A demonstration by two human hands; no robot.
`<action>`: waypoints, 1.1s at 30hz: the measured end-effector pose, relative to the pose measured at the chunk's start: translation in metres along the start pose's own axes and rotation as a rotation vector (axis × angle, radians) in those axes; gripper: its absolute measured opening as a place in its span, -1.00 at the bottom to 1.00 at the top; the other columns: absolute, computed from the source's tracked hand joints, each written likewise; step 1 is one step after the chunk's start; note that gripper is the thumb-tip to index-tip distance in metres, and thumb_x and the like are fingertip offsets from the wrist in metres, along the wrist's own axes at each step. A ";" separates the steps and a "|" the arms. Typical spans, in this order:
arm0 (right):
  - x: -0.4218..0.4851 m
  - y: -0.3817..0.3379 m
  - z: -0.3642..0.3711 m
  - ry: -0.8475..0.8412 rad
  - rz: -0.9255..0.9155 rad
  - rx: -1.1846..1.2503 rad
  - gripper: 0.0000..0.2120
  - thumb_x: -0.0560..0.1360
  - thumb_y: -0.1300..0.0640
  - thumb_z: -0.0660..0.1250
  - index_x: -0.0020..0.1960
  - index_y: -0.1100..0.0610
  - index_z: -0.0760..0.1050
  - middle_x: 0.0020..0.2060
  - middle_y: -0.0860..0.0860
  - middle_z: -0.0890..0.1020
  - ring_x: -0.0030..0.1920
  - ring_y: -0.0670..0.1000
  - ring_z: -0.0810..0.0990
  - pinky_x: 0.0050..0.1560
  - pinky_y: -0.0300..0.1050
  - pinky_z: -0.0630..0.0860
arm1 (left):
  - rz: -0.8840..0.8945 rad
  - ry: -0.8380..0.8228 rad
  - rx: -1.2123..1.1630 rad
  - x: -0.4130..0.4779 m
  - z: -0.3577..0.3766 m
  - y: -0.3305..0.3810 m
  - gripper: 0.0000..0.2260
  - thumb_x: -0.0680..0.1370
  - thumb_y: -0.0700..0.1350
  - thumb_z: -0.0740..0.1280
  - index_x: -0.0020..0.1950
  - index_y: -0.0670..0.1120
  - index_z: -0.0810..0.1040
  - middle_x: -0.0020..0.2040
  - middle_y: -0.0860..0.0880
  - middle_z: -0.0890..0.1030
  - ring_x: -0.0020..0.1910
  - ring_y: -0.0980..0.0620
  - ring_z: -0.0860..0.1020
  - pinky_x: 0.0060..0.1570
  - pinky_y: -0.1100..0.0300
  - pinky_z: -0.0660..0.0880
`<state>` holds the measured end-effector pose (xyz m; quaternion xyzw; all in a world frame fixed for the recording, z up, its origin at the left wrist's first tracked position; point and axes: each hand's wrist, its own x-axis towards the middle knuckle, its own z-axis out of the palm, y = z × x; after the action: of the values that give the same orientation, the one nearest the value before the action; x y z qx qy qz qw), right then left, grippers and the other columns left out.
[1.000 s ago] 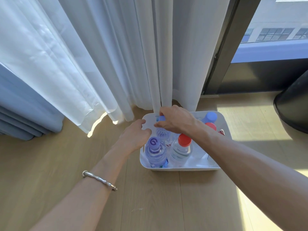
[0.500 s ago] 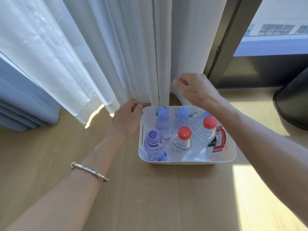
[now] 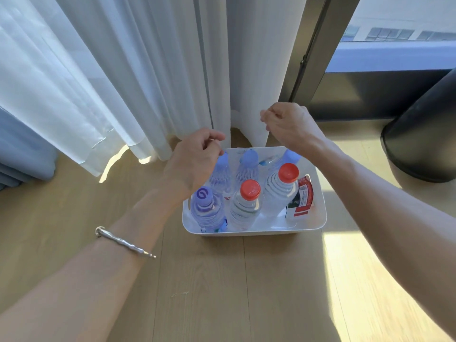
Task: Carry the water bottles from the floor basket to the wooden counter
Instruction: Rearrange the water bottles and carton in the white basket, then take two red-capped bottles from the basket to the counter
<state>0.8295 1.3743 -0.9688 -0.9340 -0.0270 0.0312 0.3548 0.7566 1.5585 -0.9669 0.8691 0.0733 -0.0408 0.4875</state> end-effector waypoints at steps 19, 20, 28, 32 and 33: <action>-0.054 0.073 -0.017 -0.243 0.048 0.065 -0.72 0.56 0.17 0.13 -0.28 0.11 0.50 -0.39 0.03 0.59 -0.43 0.00 0.54 -0.35 -0.06 0.54 | -0.080 -0.095 -0.085 -0.085 0.084 -0.030 -0.08 0.47 0.06 0.42 0.52 0.20 -0.25 0.53 0.15 0.14 0.50 0.17 0.14 0.47 0.02 0.17; -0.053 0.078 -0.016 -0.331 0.073 0.005 -0.76 0.56 0.17 0.15 -0.20 0.10 0.52 -0.32 0.05 0.62 -0.36 0.01 0.60 -0.26 -0.03 0.60 | -0.099 -0.100 -0.077 -0.084 0.086 -0.035 -0.08 0.48 0.02 0.42 0.53 0.19 -0.25 0.53 0.16 0.12 0.51 0.16 0.12 0.48 0.00 0.16; -0.065 0.116 0.018 -0.636 -0.003 -0.131 -0.34 0.27 0.03 0.53 0.30 -0.02 0.34 0.09 -0.06 0.53 0.10 0.03 0.53 0.17 -0.05 0.47 | -0.127 -0.064 -0.030 -0.076 0.094 -0.049 -0.36 0.42 -0.10 0.44 0.38 0.05 0.15 0.22 0.13 0.38 0.21 0.08 0.43 0.13 0.16 0.39; -0.074 0.113 0.033 -0.479 -0.041 -0.024 -0.21 0.27 -0.07 0.56 0.38 -0.03 0.25 0.17 -0.10 0.47 0.16 -0.01 0.40 0.20 -0.12 0.26 | -0.147 -0.030 -0.015 -0.071 0.102 -0.048 -0.45 0.38 -0.13 0.46 0.26 0.02 0.25 0.13 0.09 0.41 0.09 0.06 0.49 0.02 0.09 0.48; -0.076 0.113 0.036 -0.446 -0.036 0.009 -0.22 0.27 -0.05 0.56 0.38 -0.03 0.25 0.14 -0.10 0.46 0.13 -0.02 0.40 0.18 -0.10 0.30 | -0.157 -0.026 -0.021 -0.070 0.104 -0.047 -0.48 0.38 -0.14 0.46 0.21 0.02 0.26 0.12 0.07 0.43 0.09 0.06 0.50 0.00 0.10 0.48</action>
<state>0.7546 1.3081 -1.0675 -0.9018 -0.1212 0.2309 0.3447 0.6803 1.4880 -1.0502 0.8548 0.1355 -0.0894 0.4930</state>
